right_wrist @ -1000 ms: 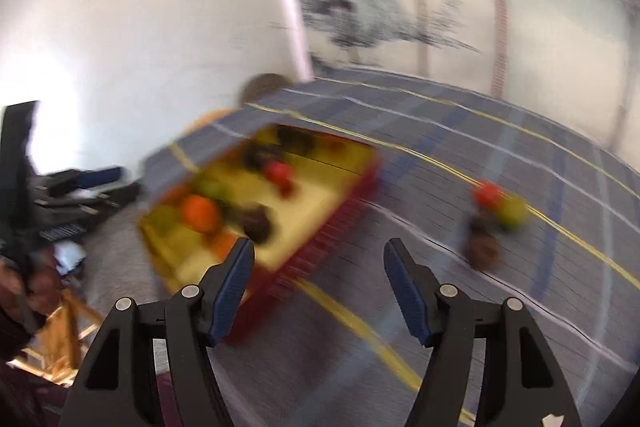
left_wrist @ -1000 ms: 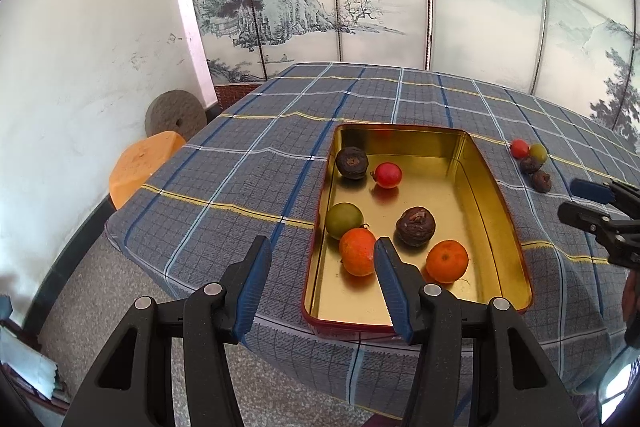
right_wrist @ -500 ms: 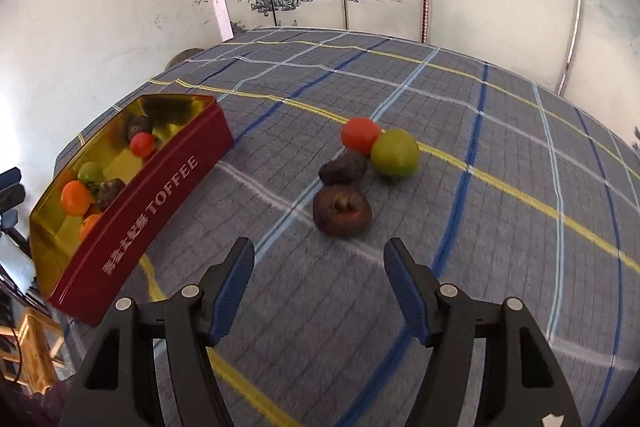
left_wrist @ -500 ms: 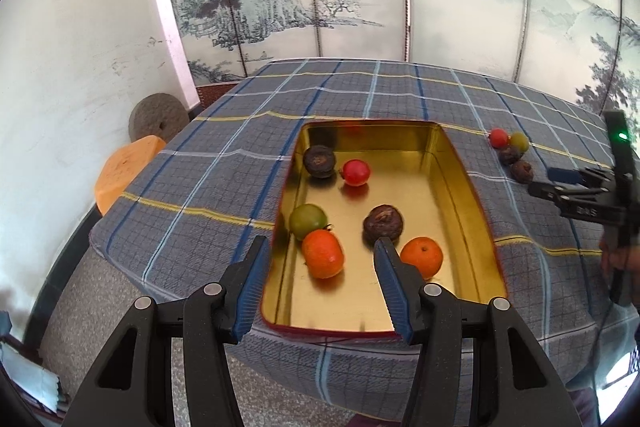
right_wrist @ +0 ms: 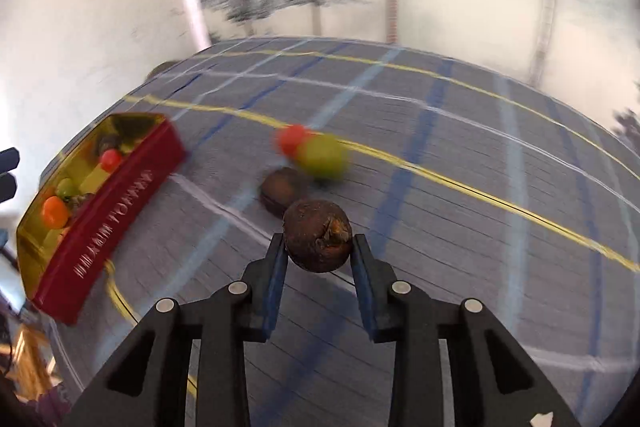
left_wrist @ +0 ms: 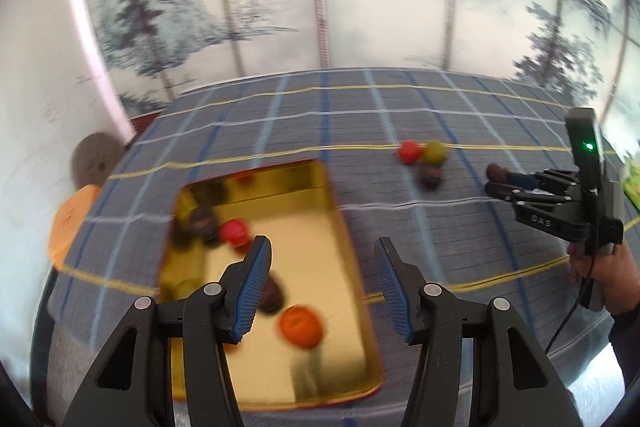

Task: Organize fruits
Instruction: 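Move the right gripper to a brown lychee and grasp it, then grasp the red fruit with the left gripper while the right holds the lychee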

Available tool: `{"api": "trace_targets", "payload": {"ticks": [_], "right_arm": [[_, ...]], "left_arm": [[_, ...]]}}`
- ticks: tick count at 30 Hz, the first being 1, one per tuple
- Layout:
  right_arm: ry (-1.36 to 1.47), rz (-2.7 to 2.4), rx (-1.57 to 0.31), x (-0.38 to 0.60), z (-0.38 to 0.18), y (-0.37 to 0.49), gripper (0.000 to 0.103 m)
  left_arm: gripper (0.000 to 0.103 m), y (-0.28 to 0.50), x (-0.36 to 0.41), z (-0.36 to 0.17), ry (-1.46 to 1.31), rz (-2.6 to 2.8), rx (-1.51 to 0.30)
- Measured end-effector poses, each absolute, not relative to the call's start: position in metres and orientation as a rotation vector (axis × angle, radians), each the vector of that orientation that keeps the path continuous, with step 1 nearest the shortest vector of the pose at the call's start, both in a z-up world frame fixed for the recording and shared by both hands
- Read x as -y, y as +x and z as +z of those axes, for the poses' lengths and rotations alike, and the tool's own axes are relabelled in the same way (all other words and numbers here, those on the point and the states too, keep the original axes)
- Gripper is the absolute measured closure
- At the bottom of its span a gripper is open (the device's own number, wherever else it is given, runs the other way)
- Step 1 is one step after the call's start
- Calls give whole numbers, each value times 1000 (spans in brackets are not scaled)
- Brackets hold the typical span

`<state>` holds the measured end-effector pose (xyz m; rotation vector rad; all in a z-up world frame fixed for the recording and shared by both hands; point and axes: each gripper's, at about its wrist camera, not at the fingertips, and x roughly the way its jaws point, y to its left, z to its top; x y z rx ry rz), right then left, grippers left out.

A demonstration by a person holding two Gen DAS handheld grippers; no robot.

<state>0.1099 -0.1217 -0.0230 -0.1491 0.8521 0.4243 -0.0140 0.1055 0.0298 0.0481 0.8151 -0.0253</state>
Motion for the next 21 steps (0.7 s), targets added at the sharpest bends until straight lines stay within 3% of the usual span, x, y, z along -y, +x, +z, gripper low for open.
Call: {"api": "trace_targets", "payload": {"ticks": [9, 17, 21], "right_arm": [[-107, 221, -912, 223, -35, 114, 73], [-100, 270, -933, 222, -39, 119, 73], [-78, 277, -934, 221, -39, 119, 73]], "left_arm": [[48, 66, -54, 7, 18, -234, -948], [48, 164, -54, -11, -55, -204, -1049], [49, 198, -67, -30, -263, -215, -1142]]}}
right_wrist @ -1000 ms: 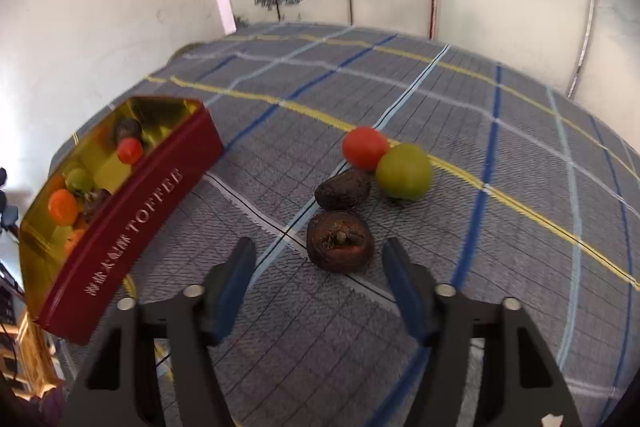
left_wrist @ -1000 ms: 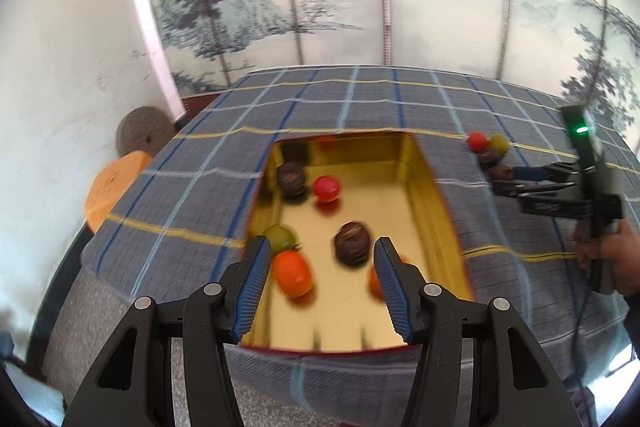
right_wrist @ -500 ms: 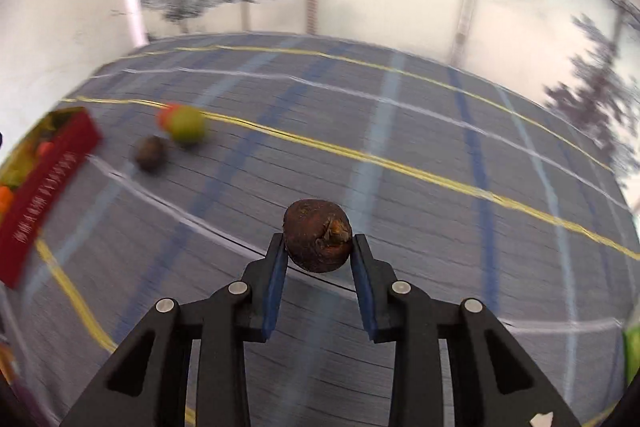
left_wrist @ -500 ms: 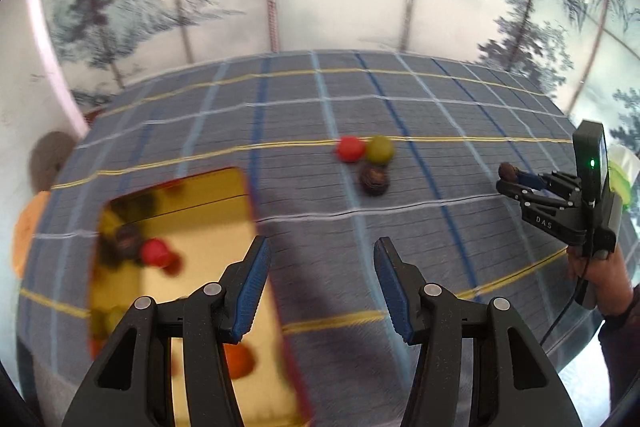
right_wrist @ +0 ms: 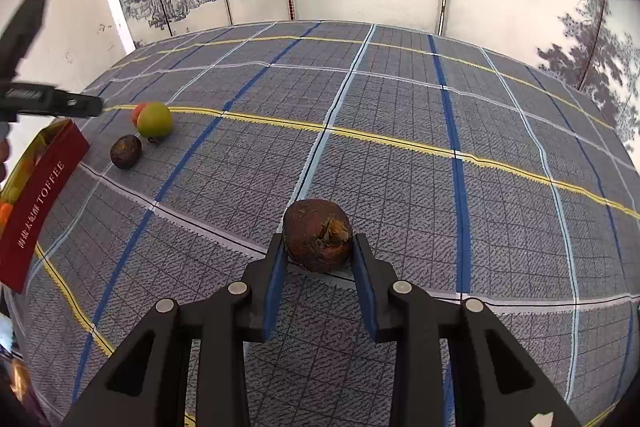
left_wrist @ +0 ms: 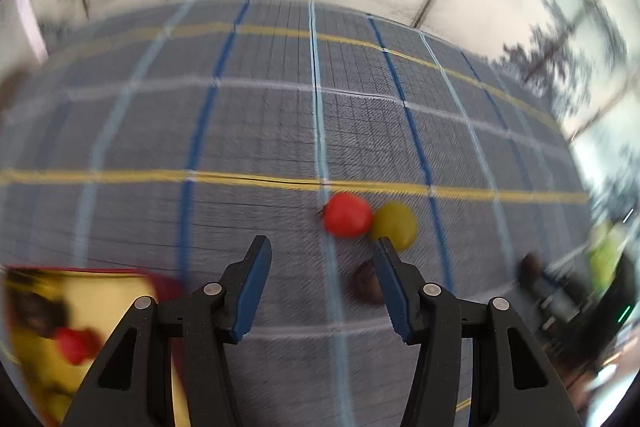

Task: Organize fruits
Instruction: 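Grasp the red fruit with the left gripper while the right holds the lychee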

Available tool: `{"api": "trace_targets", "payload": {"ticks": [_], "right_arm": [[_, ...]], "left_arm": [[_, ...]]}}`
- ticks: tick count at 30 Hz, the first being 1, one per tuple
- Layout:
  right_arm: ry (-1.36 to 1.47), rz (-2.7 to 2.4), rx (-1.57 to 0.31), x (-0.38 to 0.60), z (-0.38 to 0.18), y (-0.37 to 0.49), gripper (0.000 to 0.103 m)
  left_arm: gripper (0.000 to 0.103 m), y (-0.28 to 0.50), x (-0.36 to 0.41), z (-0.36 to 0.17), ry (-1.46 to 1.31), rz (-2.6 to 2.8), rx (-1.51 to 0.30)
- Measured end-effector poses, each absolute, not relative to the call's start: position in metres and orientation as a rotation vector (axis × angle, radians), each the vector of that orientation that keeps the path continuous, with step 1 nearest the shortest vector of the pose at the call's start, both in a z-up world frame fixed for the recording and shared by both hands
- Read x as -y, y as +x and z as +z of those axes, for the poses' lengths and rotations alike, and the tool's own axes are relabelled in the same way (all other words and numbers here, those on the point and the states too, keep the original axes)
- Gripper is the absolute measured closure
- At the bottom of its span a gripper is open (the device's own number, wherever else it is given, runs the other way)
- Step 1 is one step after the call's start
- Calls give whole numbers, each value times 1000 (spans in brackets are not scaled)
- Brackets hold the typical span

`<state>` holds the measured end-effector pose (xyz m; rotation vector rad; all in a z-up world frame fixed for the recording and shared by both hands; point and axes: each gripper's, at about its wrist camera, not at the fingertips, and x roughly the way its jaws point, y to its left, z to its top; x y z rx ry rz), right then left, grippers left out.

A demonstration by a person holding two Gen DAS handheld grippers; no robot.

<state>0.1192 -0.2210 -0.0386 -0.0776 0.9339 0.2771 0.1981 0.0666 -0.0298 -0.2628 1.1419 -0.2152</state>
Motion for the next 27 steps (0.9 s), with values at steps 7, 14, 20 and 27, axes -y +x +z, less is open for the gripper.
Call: {"api": "trace_targets", "payload": {"ticks": [7, 14, 20, 27], "right_arm": [[-90, 288, -934, 220, -38, 119, 72], [-90, 290, -934, 218, -38, 118, 72], [-90, 290, -934, 217, -38, 118, 71], [-90, 290, -934, 216, -38, 118, 71]], "left_arm": [[49, 229, -58, -48, -373, -195, -1205], [53, 234, -58, -61, -441, -173, -1192], [70, 228, -66, -65, -482, -193, -1156], [70, 210, -77, -65, -529, -164, -1126]]}}
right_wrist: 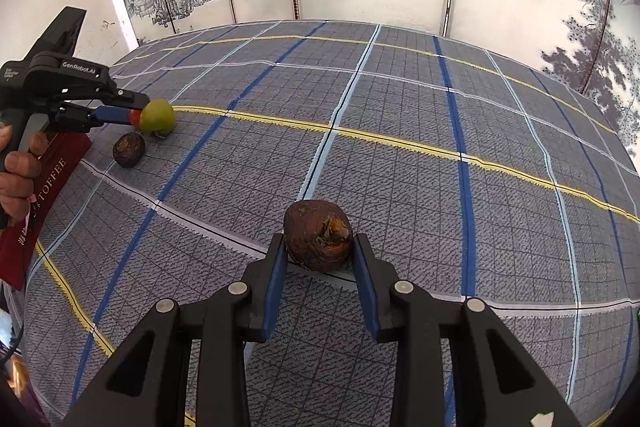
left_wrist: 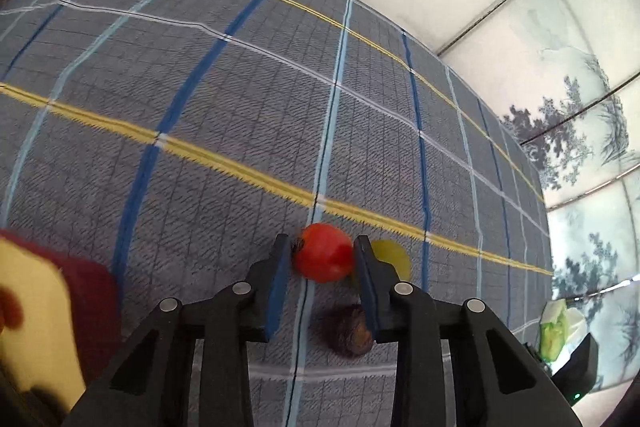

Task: Organize fruits
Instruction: 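Grasp the red fruit with the left gripper while the right holds the lychee, then carry the red fruit into the tin with the left gripper and release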

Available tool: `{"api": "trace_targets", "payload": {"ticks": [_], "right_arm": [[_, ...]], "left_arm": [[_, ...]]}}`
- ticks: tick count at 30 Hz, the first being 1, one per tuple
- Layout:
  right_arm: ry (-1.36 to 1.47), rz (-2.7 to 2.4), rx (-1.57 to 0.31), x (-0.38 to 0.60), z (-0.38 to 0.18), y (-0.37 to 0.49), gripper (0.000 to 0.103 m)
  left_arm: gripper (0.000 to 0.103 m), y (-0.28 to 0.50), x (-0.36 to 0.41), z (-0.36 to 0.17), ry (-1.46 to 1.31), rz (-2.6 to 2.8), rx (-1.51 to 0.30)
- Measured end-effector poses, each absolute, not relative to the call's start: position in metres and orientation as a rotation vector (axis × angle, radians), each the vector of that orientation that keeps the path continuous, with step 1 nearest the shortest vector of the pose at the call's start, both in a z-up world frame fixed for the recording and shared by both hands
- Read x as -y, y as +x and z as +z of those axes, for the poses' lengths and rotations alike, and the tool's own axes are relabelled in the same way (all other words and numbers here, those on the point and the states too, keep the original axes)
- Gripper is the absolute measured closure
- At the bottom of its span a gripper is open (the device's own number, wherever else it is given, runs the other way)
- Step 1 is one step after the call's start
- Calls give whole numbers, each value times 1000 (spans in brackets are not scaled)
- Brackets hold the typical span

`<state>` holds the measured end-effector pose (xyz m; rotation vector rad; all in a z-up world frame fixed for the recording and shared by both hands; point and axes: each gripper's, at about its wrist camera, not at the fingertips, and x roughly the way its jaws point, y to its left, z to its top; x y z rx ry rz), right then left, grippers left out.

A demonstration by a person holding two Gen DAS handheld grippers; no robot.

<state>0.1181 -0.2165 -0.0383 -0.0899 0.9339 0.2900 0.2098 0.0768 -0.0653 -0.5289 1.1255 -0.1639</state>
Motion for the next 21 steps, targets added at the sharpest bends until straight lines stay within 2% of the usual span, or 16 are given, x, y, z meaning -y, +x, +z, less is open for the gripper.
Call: {"api": "trace_targets", "payload": {"ticks": [21], "right_arm": [[-137, 262, -934, 206, -39, 118, 71]], "left_arm": [[70, 35, -72, 31, -100, -82, -793]]}}
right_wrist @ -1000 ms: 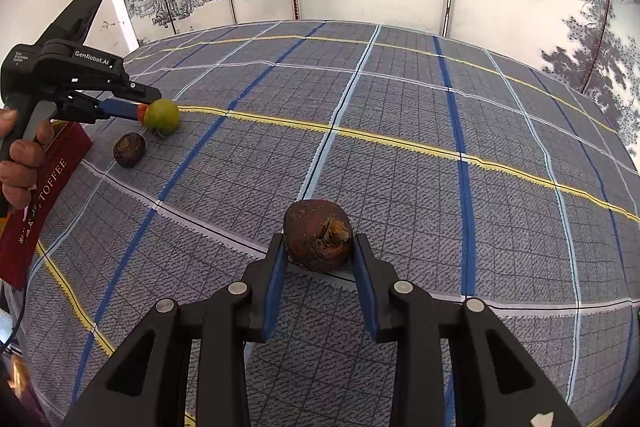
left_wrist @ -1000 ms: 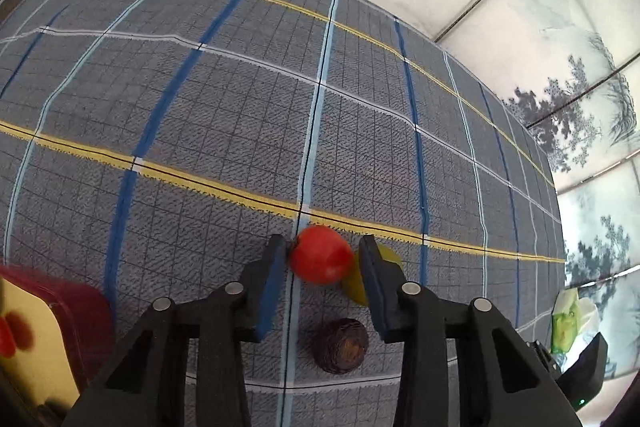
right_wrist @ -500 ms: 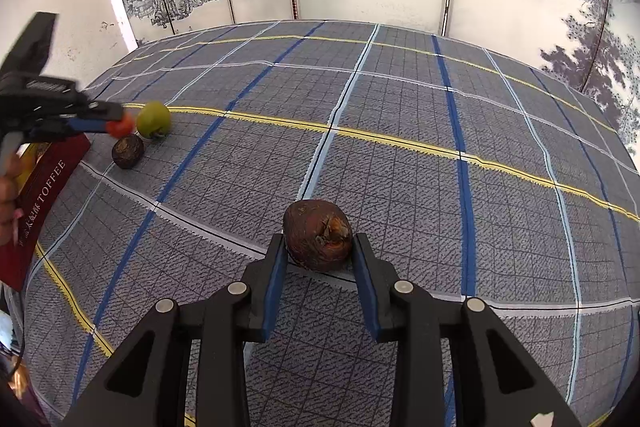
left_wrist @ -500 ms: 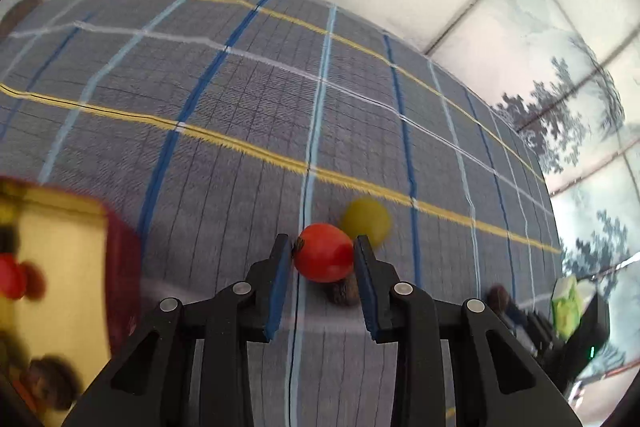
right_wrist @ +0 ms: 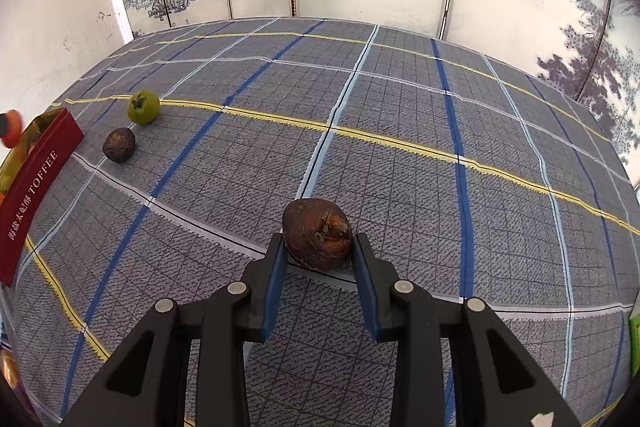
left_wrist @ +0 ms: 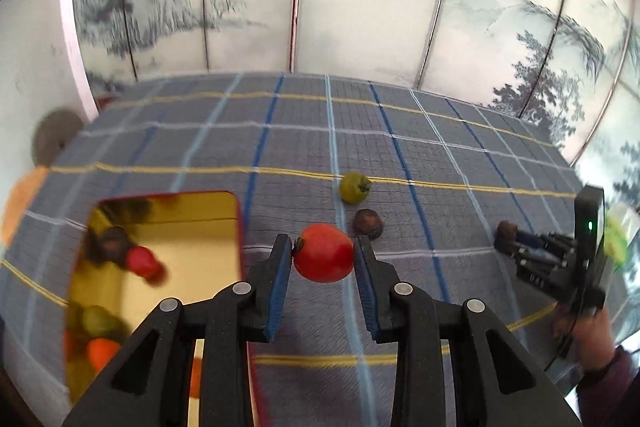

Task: Organize fruits
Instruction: 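Carry the red fruit into the tin with the left gripper and release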

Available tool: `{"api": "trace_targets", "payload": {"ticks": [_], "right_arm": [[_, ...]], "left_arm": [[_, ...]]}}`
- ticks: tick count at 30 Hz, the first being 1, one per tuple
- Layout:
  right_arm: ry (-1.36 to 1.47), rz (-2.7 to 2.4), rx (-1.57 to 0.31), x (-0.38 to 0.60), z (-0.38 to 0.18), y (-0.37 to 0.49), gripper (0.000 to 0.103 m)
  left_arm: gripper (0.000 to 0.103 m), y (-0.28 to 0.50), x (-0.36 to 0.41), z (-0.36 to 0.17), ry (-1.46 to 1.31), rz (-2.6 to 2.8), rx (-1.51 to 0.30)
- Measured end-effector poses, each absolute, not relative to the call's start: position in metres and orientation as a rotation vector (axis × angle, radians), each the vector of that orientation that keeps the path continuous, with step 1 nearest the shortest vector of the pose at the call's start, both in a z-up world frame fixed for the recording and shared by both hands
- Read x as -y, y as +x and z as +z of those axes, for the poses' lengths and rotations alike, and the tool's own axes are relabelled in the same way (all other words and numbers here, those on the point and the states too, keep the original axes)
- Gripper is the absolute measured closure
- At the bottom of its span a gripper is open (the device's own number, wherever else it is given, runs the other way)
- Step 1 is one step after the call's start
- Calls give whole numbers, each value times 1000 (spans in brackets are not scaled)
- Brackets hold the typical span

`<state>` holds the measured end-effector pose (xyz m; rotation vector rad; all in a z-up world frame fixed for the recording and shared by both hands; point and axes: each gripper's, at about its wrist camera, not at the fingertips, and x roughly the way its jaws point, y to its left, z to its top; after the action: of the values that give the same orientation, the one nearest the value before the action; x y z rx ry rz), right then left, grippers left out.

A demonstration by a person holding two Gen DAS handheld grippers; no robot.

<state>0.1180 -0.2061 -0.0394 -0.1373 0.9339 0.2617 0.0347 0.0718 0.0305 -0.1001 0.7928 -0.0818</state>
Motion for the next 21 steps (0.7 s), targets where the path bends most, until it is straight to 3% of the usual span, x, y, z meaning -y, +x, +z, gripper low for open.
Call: {"api": "trace_targets", "payload": {"ticks": [21], "right_arm": [[-158, 246, -931, 203, -40, 118, 72]], "left_arm": [[70, -18, -102, 36, 53, 56, -706]]}}
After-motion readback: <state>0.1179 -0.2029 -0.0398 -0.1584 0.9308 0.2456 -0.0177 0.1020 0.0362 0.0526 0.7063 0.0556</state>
